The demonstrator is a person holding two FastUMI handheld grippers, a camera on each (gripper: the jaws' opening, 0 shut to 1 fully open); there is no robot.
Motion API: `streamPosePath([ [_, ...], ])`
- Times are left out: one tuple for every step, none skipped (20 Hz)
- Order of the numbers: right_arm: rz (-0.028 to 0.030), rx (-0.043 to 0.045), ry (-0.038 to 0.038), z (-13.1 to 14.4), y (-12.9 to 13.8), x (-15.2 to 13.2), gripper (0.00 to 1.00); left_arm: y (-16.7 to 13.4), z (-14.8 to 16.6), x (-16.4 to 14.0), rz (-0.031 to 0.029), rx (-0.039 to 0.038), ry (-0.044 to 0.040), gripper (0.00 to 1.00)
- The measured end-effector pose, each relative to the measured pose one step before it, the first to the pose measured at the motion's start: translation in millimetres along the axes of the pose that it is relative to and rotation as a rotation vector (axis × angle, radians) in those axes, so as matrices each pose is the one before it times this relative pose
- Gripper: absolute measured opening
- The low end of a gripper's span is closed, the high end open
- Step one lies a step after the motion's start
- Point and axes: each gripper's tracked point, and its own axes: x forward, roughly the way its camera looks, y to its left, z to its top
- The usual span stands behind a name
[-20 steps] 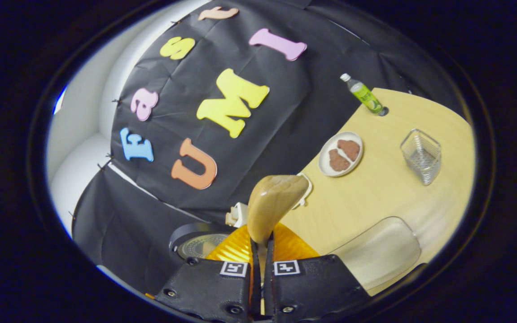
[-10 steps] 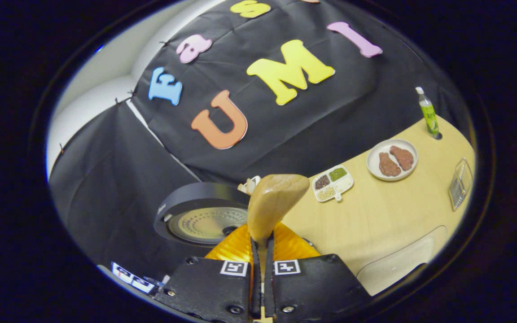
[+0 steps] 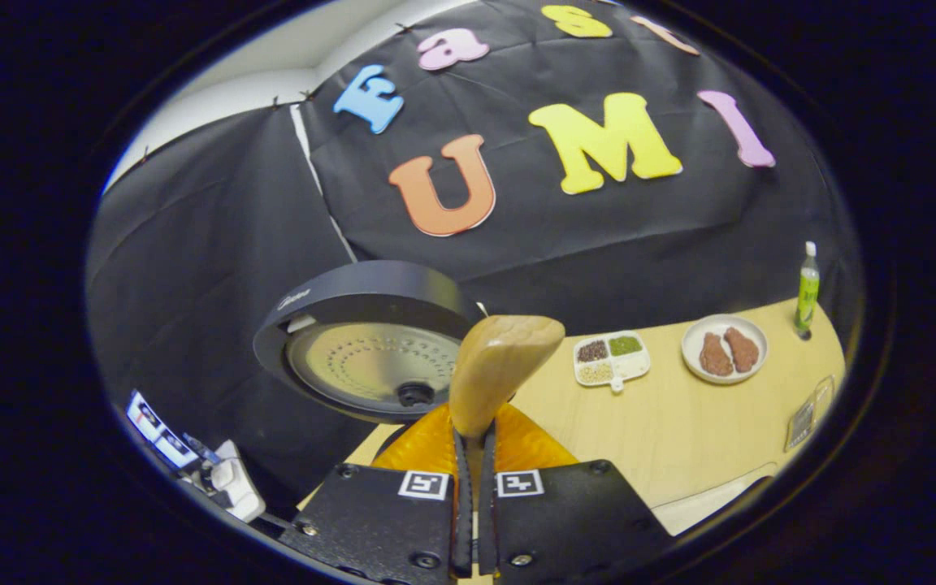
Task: Close the left gripper, press the button to open the rice cooker; take a wooden spoon from the chopstick holder with the right hand, scoop a spoonful of rice and pour it into the rice cooker, then put the wooden spoon back into the chopstick holder.
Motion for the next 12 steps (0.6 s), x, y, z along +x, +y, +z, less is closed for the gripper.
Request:
streamPosePath([
  [0.00416,-0.05108,-0.00379,-0.57,4.22,1.4,0.08,1.69,-0.64,-0.21,0.0028,-0.00058,0.00121,0.95],
  [0.01142,-0.04091,-0.00134,-0.8,5.57,0.44,0.08,1.91,-0.78,-1.5,0.00293,-0.00167,-0.00202,0.95],
  [0.00993,-0.03105,0.0017,-1.25,5.67,0.15,0.08,1.0,0.42,-0.35,0.0044,-0.0039,-0.00165,0.95],
  [0.00417,-0.02951,0.0002,-0.77,4.26,1.09,0.08,1.97,0.45,-0.23,0.00251,-0.00462,-0.00051,0.95],
  [-0.00301,-0.03392,-0.00373,1.11,2.47,0.57,0.08,1.43,-1.0,-0.59,0.00512,-0.00658,0.00079,0.95],
  [-0.00511,-0.03842,-0.00529,1.78,1.53,-2.25,0.08,1.75,0.14,-1.6,-0.00046,-0.00588,-0.00075,0.95],
  [-0.0062,-0.04366,-0.00379,1.11,2.6,-0.44,0.08,1.23,0.75,-0.9,0.0027,-0.00393,-0.002,0.95],
  [-0.00019,-0.04133,-0.00791,1.42,4.85,0.59,0.08,1.04,1.27,-1.07,0.00278,-0.00339,-0.00251,0.95],
  [0.00255,-0.04265,-0.00618,0.97,4.47,0.03,0.08,0.63,1.39,-1.69,-0.00009,-0.00214,-0.00379,0.95],
  [0.00044,-0.04772,-0.00686,0.66,2.47,-1.76,0.08,-0.63,1.38,-1.66,-0.00054,-0.00241,-0.00482,0.95],
  [-0.00044,-0.05036,-0.00803,1.87,3.26,-0.75,0.08,-0.38,0.21,0.19,-0.00262,-0.00159,-0.00287,0.95],
  [0.00233,-0.04962,-0.01246,3.81,3.14,-2.17,0.08,-0.85,0.33,-0.77,-0.00375,-0.00052,-0.00023,0.94],
])
